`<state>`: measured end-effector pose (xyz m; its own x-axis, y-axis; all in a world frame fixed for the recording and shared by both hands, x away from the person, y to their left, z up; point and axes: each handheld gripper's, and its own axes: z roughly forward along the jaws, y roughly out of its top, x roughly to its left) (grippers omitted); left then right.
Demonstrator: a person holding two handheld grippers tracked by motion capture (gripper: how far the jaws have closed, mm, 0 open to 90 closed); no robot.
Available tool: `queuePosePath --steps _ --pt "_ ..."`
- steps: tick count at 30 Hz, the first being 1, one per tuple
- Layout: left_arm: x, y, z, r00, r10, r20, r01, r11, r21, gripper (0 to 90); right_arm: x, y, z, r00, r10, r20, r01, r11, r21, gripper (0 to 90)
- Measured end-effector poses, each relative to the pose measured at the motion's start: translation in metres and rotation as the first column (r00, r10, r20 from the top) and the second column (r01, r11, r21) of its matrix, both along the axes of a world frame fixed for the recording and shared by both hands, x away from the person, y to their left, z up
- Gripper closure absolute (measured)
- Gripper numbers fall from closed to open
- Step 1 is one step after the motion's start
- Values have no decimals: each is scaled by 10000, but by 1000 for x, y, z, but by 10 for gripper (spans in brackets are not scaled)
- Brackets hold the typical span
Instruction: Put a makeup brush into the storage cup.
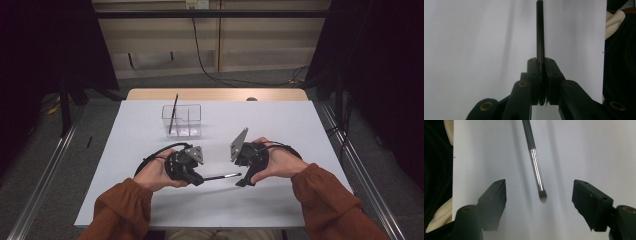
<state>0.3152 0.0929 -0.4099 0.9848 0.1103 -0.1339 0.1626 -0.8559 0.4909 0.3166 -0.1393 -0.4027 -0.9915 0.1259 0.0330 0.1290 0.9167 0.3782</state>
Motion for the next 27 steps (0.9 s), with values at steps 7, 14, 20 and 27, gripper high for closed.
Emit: queuePosePath --steps 7,14,20,27 --pt "1 8 0 9998 193 -30 -194 9997 -176 839 1 -4 -3 9990 -438 -120 441 9985 315 226" --pt "0 16 1 9993 370 -11 -370 9985 -408 839 1 -11 -2 9973 -724 85 717 9953 654 178" --pt "-1 26 -1 9978 653 -59 -655 9956 -668 840 -2 -15 -1 9959 -900 124 880 9896 1136 140" --pt "0 34 0 9966 820 -121 -828 9913 -1019 839 -4 -21 -4 9933 -1154 49 1135 9831 1434 102"
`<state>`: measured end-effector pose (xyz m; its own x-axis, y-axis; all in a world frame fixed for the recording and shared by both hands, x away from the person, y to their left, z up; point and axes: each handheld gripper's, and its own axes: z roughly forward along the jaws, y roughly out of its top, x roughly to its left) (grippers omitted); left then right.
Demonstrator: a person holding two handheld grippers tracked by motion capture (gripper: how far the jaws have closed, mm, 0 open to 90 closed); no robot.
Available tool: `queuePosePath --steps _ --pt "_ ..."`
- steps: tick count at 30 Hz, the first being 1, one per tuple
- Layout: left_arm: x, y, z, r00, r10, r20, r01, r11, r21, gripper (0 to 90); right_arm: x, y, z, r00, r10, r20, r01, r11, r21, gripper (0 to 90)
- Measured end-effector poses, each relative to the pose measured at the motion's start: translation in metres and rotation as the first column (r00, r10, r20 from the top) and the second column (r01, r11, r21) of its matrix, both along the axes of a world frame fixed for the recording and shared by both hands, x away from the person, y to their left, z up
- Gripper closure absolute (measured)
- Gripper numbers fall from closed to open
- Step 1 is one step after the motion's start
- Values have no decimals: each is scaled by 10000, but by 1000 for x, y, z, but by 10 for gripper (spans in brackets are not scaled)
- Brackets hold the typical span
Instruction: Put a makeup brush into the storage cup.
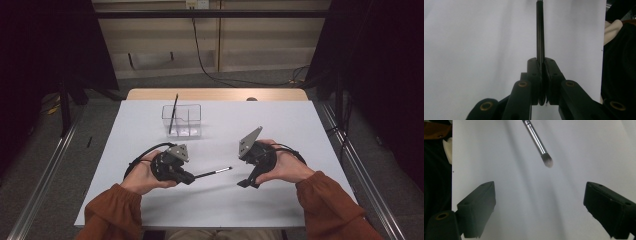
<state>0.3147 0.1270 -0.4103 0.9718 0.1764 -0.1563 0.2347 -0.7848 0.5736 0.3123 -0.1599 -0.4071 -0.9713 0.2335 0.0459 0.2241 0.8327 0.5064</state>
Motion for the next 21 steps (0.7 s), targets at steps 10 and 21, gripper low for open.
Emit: queuePosePath --steps 10,21 --pt "-1 9 -2 9994 338 77 -333 9980 -531 839 -4 -6 -4 9989 -465 75 460 9974 562 55" --pt "-3 23 -8 9955 946 106 -921 9853 -1441 839 -7 -11 -10 9966 -823 -78 825 9838 1592 46"
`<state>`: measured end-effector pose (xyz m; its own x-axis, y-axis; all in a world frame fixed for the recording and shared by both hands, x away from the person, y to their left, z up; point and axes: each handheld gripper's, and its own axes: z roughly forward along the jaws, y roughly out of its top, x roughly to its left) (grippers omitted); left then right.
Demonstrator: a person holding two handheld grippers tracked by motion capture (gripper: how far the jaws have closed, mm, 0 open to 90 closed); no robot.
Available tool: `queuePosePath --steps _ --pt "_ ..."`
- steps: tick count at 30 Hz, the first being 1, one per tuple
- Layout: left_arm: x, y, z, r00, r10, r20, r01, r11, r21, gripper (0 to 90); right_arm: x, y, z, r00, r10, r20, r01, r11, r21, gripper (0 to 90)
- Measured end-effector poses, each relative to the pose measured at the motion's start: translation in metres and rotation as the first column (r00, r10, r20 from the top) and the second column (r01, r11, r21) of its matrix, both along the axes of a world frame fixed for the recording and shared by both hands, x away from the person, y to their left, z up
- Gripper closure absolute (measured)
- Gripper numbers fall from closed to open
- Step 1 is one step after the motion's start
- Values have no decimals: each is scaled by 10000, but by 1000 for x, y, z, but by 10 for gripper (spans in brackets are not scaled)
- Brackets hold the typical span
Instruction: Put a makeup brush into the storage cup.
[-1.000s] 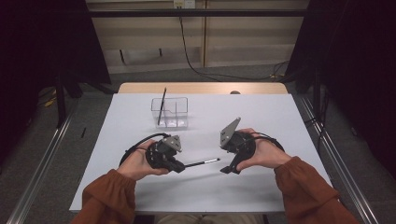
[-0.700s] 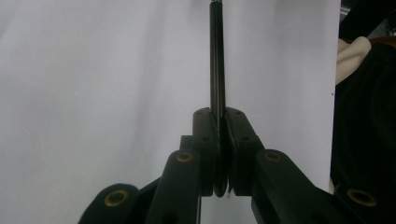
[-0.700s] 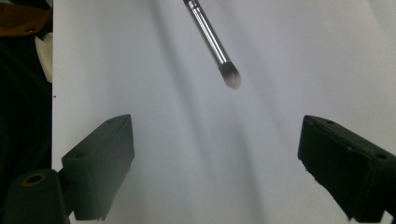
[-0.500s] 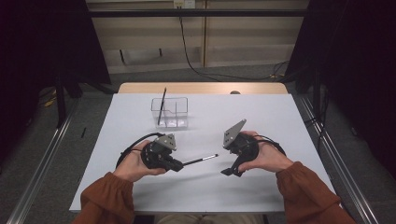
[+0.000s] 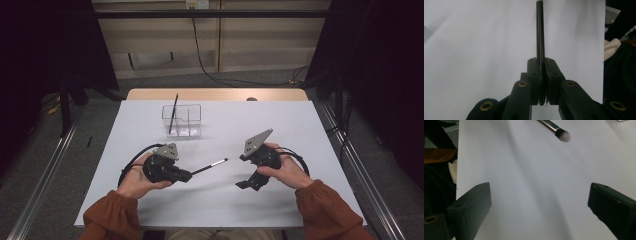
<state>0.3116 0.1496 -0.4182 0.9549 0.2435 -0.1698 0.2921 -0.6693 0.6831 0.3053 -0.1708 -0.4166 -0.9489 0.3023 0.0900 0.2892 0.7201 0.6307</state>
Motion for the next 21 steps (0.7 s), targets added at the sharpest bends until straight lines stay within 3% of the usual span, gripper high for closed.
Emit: queuePosePath --steps 11,15,21 --pt "-4 10 -3 9990 390 205 -371 9959 -830 839 -11 -2 -8 9995 -303 -20 303 9958 866 55" --pt "-8 14 -4 9976 619 310 -582 9925 -1075 839 -14 -5 -9 9982 -586 124 562 9879 1445 59" --pt "-11 15 -7 9962 809 313 -758 9876 -1375 840 -16 -7 -12 9953 -954 162 907 9779 1884 67"
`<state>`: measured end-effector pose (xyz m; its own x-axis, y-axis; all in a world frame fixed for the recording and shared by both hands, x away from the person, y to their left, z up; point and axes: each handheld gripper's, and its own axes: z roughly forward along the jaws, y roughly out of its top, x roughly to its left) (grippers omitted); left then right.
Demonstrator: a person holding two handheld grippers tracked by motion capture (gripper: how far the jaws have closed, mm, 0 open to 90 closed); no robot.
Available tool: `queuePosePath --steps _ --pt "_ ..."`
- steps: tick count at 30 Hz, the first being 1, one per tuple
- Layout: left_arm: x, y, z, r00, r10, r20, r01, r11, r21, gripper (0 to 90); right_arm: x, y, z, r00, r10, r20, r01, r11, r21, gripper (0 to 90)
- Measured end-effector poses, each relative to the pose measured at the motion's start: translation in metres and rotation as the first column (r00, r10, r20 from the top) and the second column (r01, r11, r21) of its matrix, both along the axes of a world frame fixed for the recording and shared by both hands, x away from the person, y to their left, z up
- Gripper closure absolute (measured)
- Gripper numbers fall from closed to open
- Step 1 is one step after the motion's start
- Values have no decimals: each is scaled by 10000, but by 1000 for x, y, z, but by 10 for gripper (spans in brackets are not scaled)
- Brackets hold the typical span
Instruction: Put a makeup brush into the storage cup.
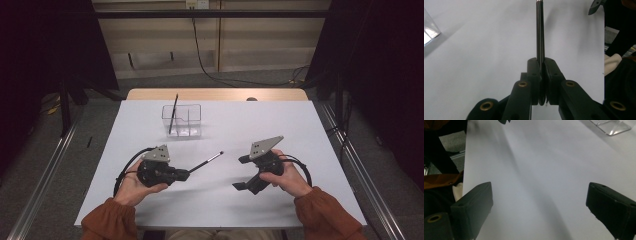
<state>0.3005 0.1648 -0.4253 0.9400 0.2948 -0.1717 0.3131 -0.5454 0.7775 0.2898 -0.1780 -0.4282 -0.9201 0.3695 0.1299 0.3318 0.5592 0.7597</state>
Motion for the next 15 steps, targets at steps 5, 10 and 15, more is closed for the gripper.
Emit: queuePosePath --steps 5,10,15 --pt "-2 1 0 9998 133 179 -125 9988 -469 839 -3 1 0 9996 -158 221 148 9988 459 71" --pt "-4 -1 -1 9997 157 186 -142 9968 -789 839 -5 2 -1 9985 -299 449 264 9966 778 72" --pt "-6 -4 -3 9995 280 175 -259 9939 -1076 839 -6 2 0 9976 -403 556 330 9913 1271 78"
